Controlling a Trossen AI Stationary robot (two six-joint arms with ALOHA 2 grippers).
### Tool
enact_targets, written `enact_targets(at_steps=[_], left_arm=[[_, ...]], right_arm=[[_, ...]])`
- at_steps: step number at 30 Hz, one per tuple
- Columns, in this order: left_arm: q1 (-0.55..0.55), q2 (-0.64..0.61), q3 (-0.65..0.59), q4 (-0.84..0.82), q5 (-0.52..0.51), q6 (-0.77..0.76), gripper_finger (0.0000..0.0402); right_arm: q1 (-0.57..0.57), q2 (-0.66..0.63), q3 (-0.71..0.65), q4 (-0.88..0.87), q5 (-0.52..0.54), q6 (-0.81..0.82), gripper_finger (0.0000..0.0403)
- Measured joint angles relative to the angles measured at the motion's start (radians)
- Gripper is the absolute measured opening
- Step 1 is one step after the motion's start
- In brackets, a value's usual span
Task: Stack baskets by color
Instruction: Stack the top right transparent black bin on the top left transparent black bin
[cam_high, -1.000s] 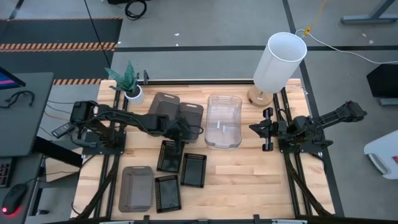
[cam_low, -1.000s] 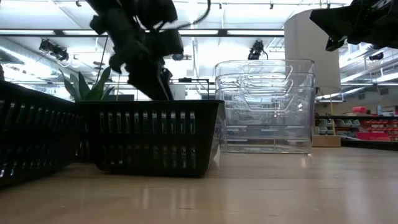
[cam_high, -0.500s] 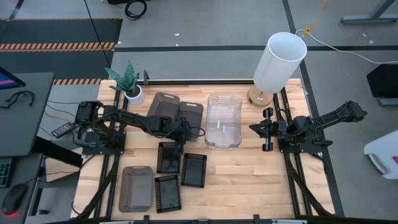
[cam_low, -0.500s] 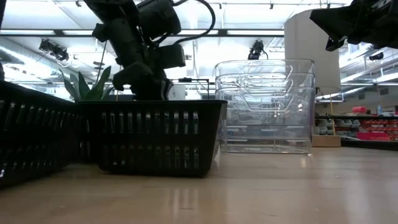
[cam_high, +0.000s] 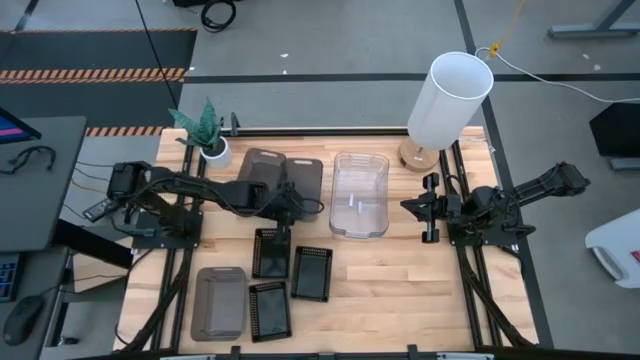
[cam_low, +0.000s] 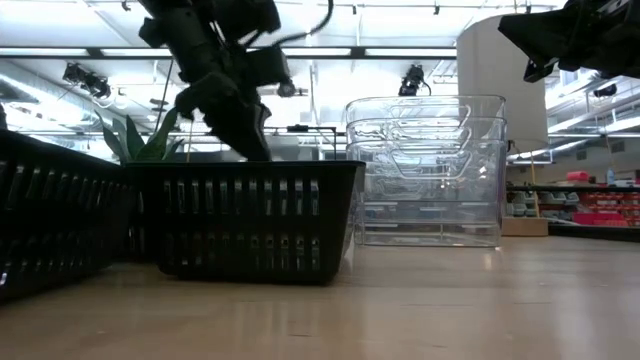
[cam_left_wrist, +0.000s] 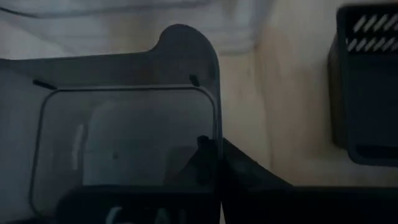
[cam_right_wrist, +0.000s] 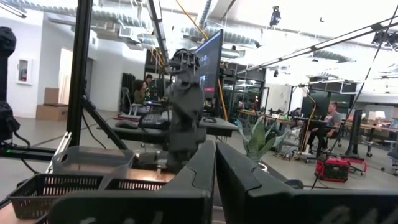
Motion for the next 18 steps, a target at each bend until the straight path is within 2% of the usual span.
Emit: enact_targets(at_steps=[8,18], left_arm=[[0.001,-0.139,0.001,-0.038,-0.035,0.030,0.0004],[0.031,-0.304,0.000,-0.235,-0.085,0.066,0.0004]], right_arm=[[0.000,0.000,0.000,0.000,0.000,0.000,0.0022],[0.000,0.000,0.000,0.000,0.000,0.000,0.0022]])
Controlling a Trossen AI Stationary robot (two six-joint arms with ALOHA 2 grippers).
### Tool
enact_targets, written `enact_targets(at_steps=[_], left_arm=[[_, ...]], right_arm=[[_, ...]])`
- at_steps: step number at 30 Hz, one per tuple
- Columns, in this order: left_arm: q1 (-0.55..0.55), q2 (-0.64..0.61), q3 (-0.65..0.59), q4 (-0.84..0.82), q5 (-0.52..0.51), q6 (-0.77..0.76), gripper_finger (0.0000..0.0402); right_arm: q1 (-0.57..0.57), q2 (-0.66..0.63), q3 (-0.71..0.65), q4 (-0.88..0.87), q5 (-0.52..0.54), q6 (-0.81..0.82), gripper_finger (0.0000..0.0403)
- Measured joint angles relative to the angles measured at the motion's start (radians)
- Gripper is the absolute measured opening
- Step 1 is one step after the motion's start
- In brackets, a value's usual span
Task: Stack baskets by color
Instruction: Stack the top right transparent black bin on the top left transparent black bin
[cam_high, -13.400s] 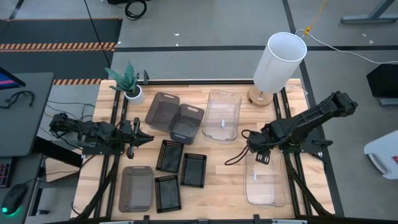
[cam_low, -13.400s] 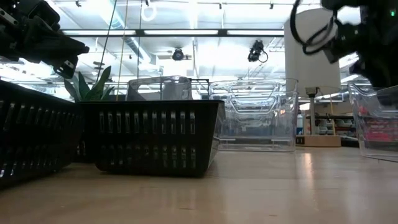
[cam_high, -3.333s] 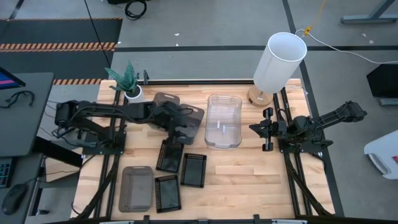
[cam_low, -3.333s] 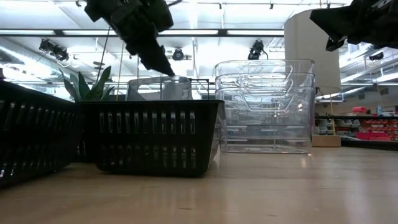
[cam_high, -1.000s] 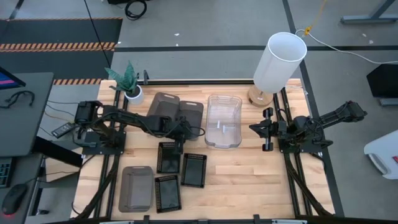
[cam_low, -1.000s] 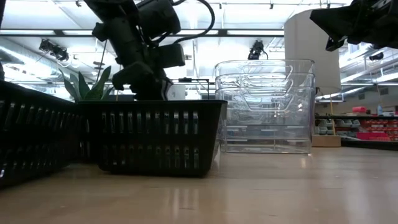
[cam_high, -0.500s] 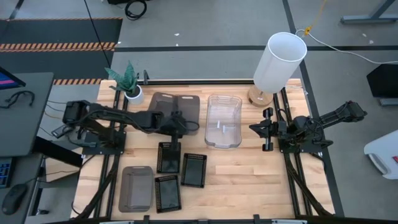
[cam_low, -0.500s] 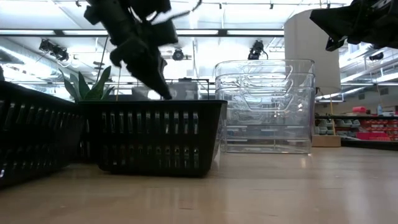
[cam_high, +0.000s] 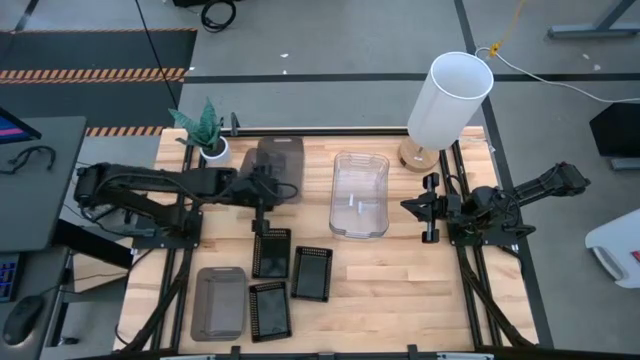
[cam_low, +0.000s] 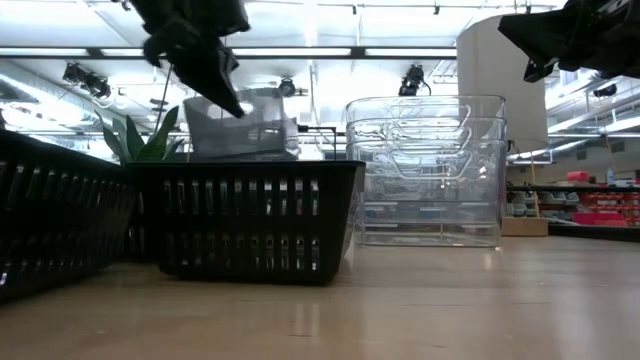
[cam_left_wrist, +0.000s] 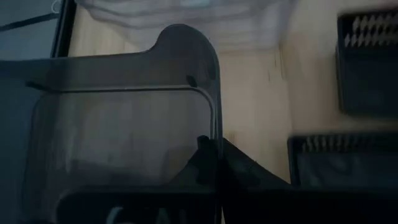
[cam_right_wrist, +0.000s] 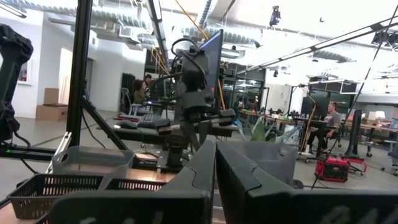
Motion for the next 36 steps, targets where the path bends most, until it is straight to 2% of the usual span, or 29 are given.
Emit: enact_targets(at_steps=[6,16,24,29,36], left_arm=[[0.010,-0.060,0.000,-0.138,0.001,0.092,0.0004],[0.016,-0.065,-0.003,-0.319,-0.063,0.115,0.0004],[0.023,-0.068,-0.003,-0.373,-0.058,0.091,0.0004],[0.022,-0.068,-0.003,-0.374,-0.006,0.096,0.0004],[0.022,-0.068,-0.003,-0.377,0.006,0.129,0.0004]], right_arm=[[0.000,0.000,0.000,0.000,0.000,0.000,0.0022],[0.000,0.000,0.000,0.000,0.000,0.000,0.0022],[0.000,0.000,0.000,0.000,0.000,0.000,0.0022],[0.000,0.000,0.000,0.000,0.000,0.000,0.0022],[0.000,0.000,0.000,0.000,0.000,0.000,0.0022]])
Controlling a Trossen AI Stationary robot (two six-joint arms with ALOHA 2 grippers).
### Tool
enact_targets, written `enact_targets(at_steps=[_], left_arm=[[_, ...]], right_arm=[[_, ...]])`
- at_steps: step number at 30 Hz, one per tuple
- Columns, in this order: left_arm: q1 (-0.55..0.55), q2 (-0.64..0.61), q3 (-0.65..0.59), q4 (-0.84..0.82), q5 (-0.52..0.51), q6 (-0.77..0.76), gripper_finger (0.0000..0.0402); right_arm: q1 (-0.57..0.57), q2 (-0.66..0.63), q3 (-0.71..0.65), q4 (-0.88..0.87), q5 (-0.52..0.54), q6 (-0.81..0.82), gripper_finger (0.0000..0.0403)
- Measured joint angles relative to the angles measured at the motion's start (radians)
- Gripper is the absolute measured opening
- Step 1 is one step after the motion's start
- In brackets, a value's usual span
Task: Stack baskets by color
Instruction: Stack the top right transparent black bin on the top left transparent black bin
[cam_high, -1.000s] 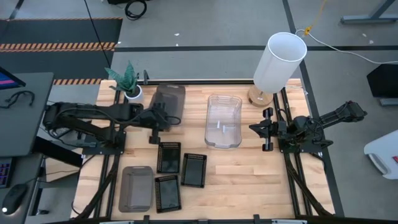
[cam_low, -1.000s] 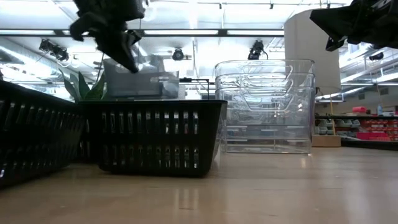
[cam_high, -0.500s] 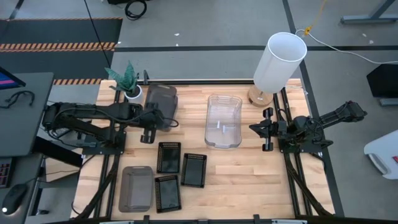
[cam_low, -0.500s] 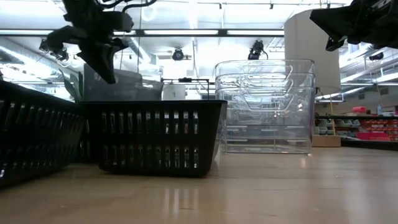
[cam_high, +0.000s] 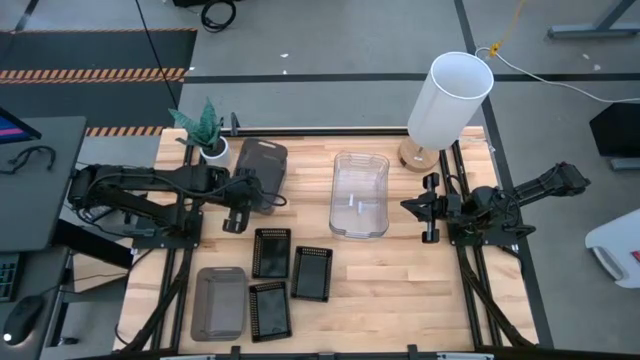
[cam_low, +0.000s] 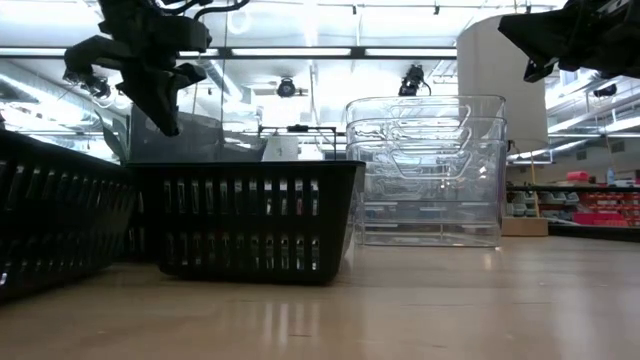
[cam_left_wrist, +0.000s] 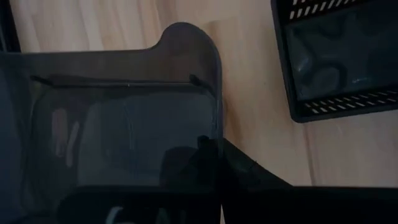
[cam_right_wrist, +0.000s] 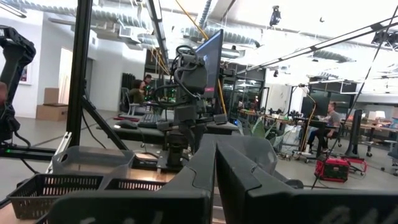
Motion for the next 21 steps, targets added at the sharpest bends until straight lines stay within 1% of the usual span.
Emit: enact_targets(at_steps=[6,15,18,21], left_arm=[[0.002,0.000,0.000,0.000,0.032,0.049,0.0004],[0.072,0.001,0.000,0.001,0.086,0.078,0.0004],[0.086,0.001,0.000,0.001,0.089,0.101,0.0004],[0.100,0.001,0.000,0.003,0.128,0.104,0.0004]], right_arm=[[0.000,0.000,0.000,0.000,0.000,0.000,0.0022],[0.000,0.000,0.000,0.000,0.000,0.000,0.0022],[0.000,0.000,0.000,0.000,0.000,0.000,0.0022],[0.000,0.000,0.000,0.000,0.000,0.000,0.0022]])
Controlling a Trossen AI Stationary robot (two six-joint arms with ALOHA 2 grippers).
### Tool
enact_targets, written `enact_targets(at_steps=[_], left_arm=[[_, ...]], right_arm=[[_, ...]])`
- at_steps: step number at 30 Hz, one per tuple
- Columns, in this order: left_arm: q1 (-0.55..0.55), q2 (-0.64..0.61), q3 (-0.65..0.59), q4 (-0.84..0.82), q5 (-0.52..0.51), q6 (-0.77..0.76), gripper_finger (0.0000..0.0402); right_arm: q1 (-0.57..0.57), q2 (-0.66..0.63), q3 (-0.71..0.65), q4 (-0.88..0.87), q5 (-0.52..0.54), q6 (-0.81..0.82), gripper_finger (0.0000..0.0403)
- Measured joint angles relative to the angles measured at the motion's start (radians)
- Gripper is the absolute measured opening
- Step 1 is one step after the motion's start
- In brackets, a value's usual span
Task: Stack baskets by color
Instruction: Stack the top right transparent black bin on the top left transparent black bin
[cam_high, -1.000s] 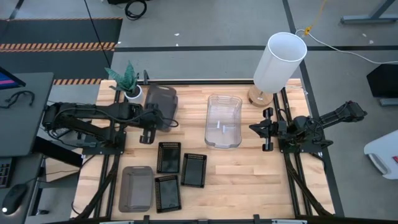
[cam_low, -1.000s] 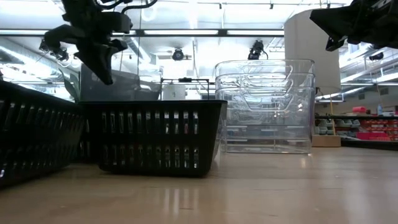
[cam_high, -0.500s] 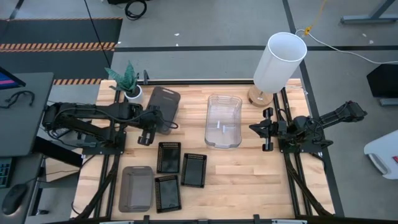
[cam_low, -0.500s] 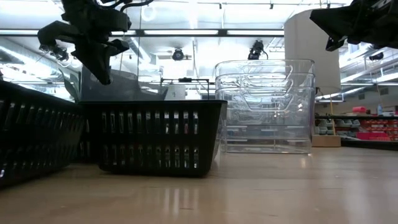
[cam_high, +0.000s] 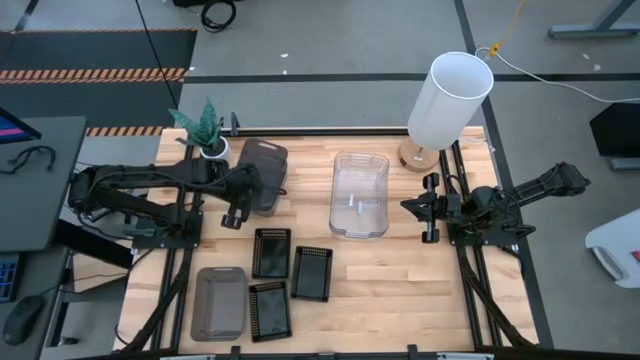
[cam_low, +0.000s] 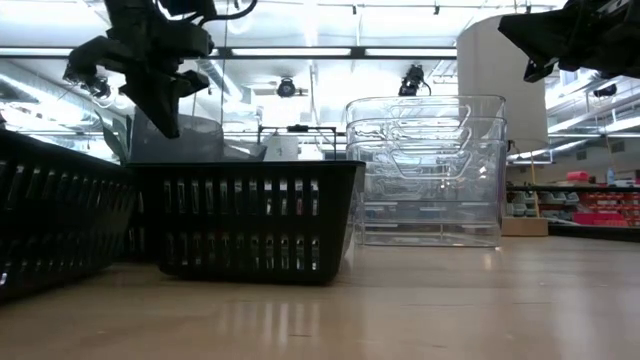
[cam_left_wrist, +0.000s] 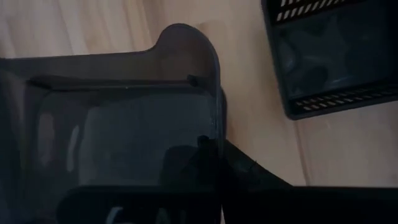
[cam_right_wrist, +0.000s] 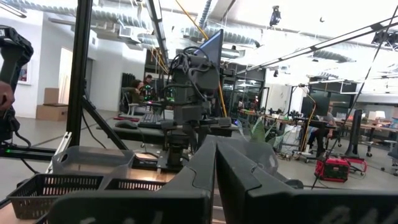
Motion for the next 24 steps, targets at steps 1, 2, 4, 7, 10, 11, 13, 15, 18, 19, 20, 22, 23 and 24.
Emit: enact_targets(at_steps=[1,2,4,7,10,11,13,15,18,19,20,22,23,24], left_arm=[[0.004,0.002,0.000,0.000,0.011,0.000,0.0004],[0.007,0.009,0.000,0.002,0.017,0.000,0.0004],[0.007,0.025,-0.001,0.003,0.015,0.000,0.0004],[0.005,0.040,0.000,0.013,0.016,0.000,0.0004],[0.005,0.060,-0.001,0.016,0.016,0.000,0.0005],[0.005,0.066,-0.001,0.021,0.017,-0.001,0.0005],[0.005,0.074,-0.002,0.019,0.017,-0.011,0.0010],[0.005,0.082,-0.001,0.041,0.015,-0.012,0.0020],[0.004,0.083,-0.001,0.056,0.007,-0.012,0.0044],[0.004,0.082,-0.001,0.072,0.004,-0.016,0.0054],[0.004,0.083,-0.001,0.085,0.000,-0.024,0.0065],[0.004,0.083,0.001,0.081,-0.015,-0.048,0.0089],[0.003,0.083,0.006,0.077,-0.028,-0.071,0.0102],[0.003,0.083,0.014,0.069,-0.046,-0.091,0.0113]], right_arm=[[0.000,0.000,0.000,0.000,0.000,0.000,0.0022],[0.000,0.000,0.000,0.000,0.000,0.000,0.0022],[0.000,0.000,0.000,0.000,0.000,0.000,0.0022],[0.000,0.000,0.000,0.000,0.000,0.000,0.0022],[0.000,0.000,0.000,0.000,0.000,0.000,0.0022],[0.000,0.000,0.000,0.000,0.000,0.000,0.0022],[0.000,0.000,0.000,0.000,0.000,0.000,0.0022],[0.000,0.000,0.000,0.000,0.000,0.000,0.0022],[0.000,-0.001,0.000,-0.002,0.000,0.000,0.0022],[0.000,0.000,0.000,-0.002,0.000,0.000,0.0022],[0.000,0.000,0.000,-0.002,0.000,0.000,0.0022],[0.000,0.000,0.000,-0.001,0.000,0.000,0.0022],[0.000,0.000,0.000,-0.001,0.000,0.000,0.0022],[0.000,0.000,0.000,0.000,0.000,0.000,0.0022]])
